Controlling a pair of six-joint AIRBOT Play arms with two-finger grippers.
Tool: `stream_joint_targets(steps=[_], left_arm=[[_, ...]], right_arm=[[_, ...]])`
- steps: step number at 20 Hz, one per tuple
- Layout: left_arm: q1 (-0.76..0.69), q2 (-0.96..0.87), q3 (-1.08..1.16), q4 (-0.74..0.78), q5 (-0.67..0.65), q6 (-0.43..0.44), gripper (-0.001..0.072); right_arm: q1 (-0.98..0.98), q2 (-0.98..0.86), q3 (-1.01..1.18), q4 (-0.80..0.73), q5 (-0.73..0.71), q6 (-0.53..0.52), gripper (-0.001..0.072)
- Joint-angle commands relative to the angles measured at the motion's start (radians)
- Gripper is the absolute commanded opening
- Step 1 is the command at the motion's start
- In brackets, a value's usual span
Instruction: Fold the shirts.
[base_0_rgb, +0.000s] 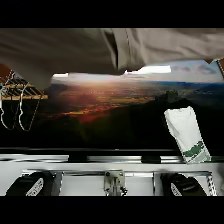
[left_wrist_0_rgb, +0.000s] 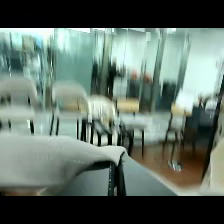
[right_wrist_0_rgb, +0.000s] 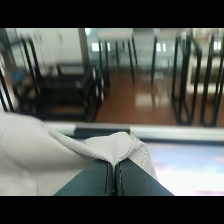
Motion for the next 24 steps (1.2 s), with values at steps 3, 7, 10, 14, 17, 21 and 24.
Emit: stream_joint_targets(steps=[3, 7, 10, 14, 17, 21, 24], left_arm=[[0.013, 0.047, 0.065, 0.126, -0.086, 0.002, 0.0036], [0.013, 0.016, -0.056, 0.152, -0.303, 0.002, 0.0036], [0.013, -0.023, -0.223, 0.241, -0.270, 0.003, 0.0036], [0.011, -0.204, -0.315, 0.235, -0.015, 0.002, 0.0037], [0.010, -0.410, -0.315, 0.066, 0.146, 0.002, 0.0037], [-0.003, -0.668, -0.315, -0.086, 0.171, 0.002, 0.0037], [-0.035, -0.799, -0.315, -0.101, 0.122, 0.003, 0.0037]], right_arm=[[0.001, 0.036, 0.036, 0.010, 0.142, 0.029, 0.0068], [0.000, -0.071, 0.035, -0.050, 0.361, 0.032, 0.0068], [0.001, -0.205, -0.014, -0.040, 0.505, 0.054, 0.0068], [0.001, -0.414, -0.183, -0.032, 0.406, 0.087, 0.0068], [0.001, -0.611, -0.227, 0.003, 0.154, 0.127, 0.0069], [0.001, -0.819, -0.227, 0.087, -0.135, 0.259, 0.0068], [0.001, -0.922, -0.227, 0.167, -0.218, 0.294, 0.0068]])
